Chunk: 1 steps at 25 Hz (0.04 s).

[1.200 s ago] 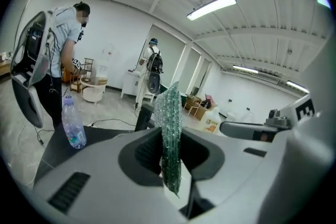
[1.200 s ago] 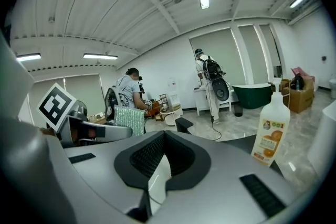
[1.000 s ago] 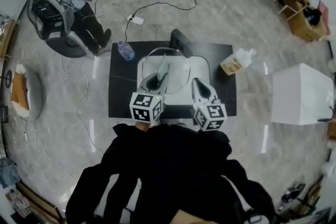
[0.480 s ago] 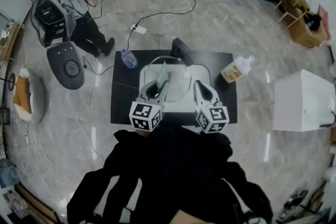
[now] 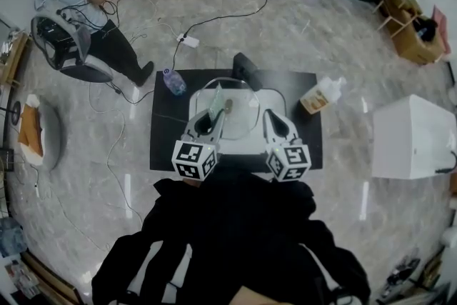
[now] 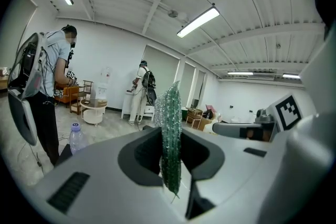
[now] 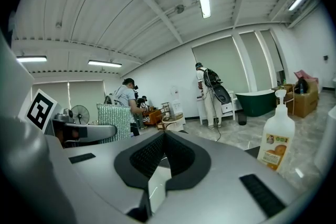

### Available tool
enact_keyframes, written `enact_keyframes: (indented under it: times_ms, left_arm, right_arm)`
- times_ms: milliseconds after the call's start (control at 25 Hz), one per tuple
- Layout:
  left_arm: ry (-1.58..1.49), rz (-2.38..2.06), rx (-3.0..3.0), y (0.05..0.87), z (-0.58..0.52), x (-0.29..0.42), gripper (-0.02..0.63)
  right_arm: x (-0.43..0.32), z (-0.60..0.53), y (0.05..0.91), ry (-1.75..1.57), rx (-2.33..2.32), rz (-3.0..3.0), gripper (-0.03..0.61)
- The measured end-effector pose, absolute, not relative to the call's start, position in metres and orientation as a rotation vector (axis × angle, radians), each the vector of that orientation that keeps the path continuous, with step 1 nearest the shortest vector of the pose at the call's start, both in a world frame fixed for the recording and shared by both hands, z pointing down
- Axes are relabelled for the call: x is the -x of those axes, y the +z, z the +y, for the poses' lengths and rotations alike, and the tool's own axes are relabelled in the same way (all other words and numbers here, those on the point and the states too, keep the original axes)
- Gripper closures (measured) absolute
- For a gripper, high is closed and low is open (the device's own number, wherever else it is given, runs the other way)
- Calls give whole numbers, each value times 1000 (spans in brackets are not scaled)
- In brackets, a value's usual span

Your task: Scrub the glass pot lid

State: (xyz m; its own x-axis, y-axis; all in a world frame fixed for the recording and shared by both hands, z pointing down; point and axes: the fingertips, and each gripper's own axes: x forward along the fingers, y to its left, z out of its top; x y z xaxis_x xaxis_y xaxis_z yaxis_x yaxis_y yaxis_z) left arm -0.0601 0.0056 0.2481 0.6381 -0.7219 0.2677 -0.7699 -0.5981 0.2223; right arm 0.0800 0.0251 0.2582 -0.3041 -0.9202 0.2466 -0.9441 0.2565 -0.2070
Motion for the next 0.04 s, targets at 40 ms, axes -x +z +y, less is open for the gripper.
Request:
enact_keyframes:
  times_ms: [40]
  left_arm:
    - [212, -1197, -2543, 248, 6, 61, 548]
  right_arm:
    - [-79, 25, 258, 488, -1804, -2428, 575]
